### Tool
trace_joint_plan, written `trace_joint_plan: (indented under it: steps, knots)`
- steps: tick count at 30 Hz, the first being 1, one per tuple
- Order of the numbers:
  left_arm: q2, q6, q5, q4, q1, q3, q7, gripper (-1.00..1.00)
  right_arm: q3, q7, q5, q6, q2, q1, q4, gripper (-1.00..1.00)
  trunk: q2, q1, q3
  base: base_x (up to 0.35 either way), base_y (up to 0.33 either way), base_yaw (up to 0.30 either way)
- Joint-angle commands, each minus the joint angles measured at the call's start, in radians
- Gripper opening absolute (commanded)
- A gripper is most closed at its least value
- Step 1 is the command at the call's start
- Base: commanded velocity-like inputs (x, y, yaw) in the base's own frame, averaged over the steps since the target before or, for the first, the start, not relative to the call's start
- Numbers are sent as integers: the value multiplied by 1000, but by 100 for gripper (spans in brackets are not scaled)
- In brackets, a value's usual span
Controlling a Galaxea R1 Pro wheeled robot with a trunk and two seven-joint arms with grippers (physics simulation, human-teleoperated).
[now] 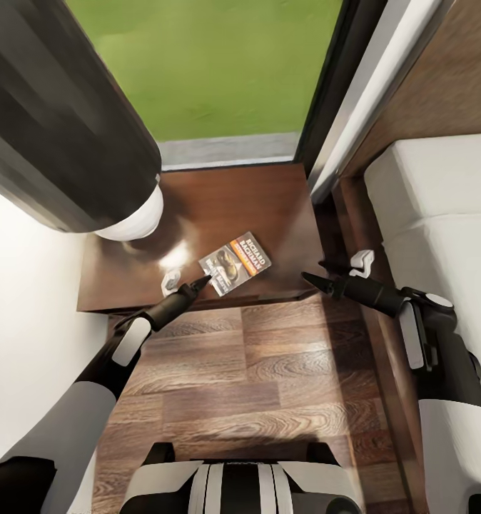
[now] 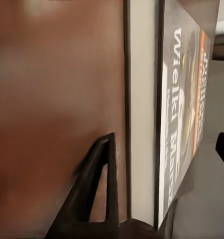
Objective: In the bedroom, move the book from the bed onto either nightstand, and place the two sandals side by side next to the bed.
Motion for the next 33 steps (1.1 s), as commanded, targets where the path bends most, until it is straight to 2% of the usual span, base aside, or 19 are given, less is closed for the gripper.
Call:
trace_joint_plan:
  steps: [1,13,33]
  knots:
    - [1,1,-1,22,0,-1,4,100,-1,1,-5,8,0,0,0,100,0,0,0,-57,111,0]
    - [2,0,-1,22,0,-1,3,100,-1,1,-5,8,-1,0,-1,100,0,0,0,-5,12,0]
    - [7,10,-6,-21,0,-10,-3,100,0,-14,2,11,0,-1,8,100,140,-77,62,0,0,0]
